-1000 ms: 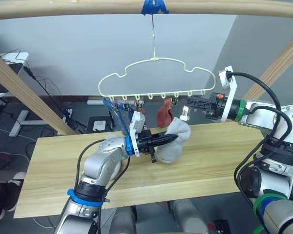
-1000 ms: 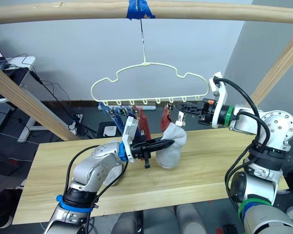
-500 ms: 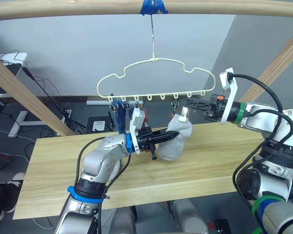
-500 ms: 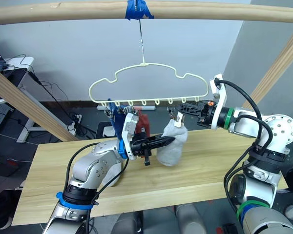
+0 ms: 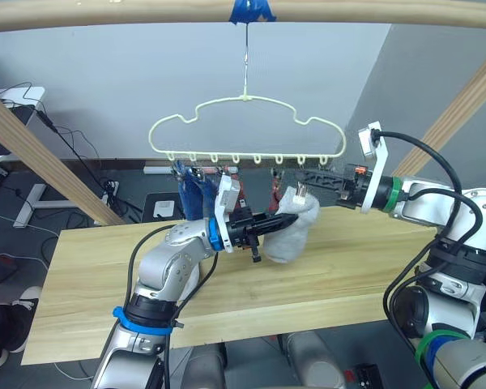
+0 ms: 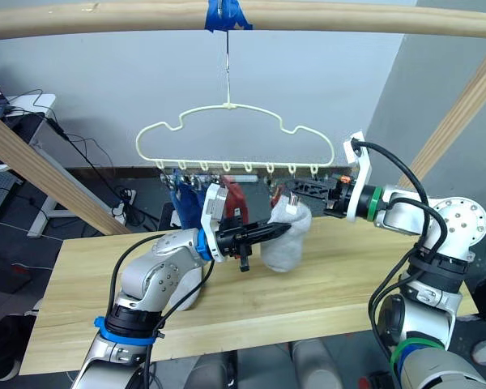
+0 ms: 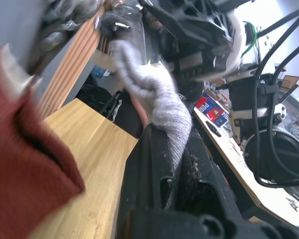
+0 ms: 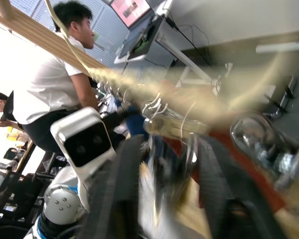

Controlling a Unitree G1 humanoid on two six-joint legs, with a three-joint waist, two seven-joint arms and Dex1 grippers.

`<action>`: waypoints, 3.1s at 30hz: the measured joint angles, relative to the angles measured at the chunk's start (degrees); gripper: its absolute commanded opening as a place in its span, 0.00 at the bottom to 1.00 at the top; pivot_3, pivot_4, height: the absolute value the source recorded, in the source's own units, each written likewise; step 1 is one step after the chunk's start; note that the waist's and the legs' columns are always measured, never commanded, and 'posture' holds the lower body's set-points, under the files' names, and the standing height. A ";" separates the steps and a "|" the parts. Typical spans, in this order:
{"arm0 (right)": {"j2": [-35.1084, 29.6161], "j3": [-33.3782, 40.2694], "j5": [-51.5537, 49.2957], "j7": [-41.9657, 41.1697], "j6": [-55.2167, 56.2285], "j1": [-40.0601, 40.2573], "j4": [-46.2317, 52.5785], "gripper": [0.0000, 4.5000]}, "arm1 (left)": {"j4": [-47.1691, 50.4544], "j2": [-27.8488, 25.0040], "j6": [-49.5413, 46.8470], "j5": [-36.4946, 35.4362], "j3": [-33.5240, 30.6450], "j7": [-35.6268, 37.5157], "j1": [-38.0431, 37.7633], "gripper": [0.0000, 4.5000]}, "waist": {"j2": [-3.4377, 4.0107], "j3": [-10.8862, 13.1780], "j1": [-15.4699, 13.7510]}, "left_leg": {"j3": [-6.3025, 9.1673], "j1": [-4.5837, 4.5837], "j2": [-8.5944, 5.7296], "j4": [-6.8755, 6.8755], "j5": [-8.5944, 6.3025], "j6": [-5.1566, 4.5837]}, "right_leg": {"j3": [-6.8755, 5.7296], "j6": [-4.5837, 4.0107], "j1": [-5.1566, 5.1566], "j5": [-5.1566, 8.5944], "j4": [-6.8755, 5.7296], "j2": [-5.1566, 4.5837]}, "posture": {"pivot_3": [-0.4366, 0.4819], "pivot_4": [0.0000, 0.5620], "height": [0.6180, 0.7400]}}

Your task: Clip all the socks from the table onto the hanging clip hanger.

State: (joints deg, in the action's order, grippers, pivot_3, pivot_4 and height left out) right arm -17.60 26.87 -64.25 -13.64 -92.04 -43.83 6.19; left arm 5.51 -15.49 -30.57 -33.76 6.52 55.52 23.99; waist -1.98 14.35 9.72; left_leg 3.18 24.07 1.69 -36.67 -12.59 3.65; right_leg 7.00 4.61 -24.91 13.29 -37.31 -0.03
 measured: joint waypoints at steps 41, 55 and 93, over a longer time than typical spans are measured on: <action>-3.68 -19.54 32.83 12.60 44.78 35.91 35.59 1.00 | 15.40 -12.72 0.33 1.44 -11.31 -11.63 -10.60 1.00 | 0.03 -0.02 1.49 | -0.12 0.20 0.04 0.00 0.00 -0.01 | 0.11 0.18 -0.21 -0.12 0.16 -0.01 | 0.28 0.39 1.00; 0.21 -26.98 49.71 13.82 56.76 32.08 26.71 0.59 | 21.11 -12.92 3.46 -0.59 -12.59 -15.00 -15.09 1.00 | 0.03 -0.02 0.76 | -0.13 0.17 0.05 -0.05 0.00 -0.01 | 0.11 0.13 -0.19 -0.15 0.12 -0.01 | 0.30 0.40 1.00; 12.50 -30.30 60.43 13.59 65.45 19.65 9.77 0.32 | 25.85 -14.65 2.55 -6.54 -12.58 -13.75 -17.68 1.00 | 0.03 -0.02 -0.47 | -0.09 0.15 0.05 -0.16 0.00 -0.01 | 0.08 -0.06 -0.18 -0.28 -0.03 -0.01 | 0.36 0.40 1.00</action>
State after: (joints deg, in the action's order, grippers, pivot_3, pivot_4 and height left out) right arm -5.10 -3.43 -3.82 -0.06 -26.59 -24.19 15.96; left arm 31.36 -30.13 -28.02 -40.30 -6.06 41.77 6.31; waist -1.95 14.33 9.25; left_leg 3.09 24.23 1.74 -36.83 -12.59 3.65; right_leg 7.08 4.55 -25.09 13.01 -37.34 -0.04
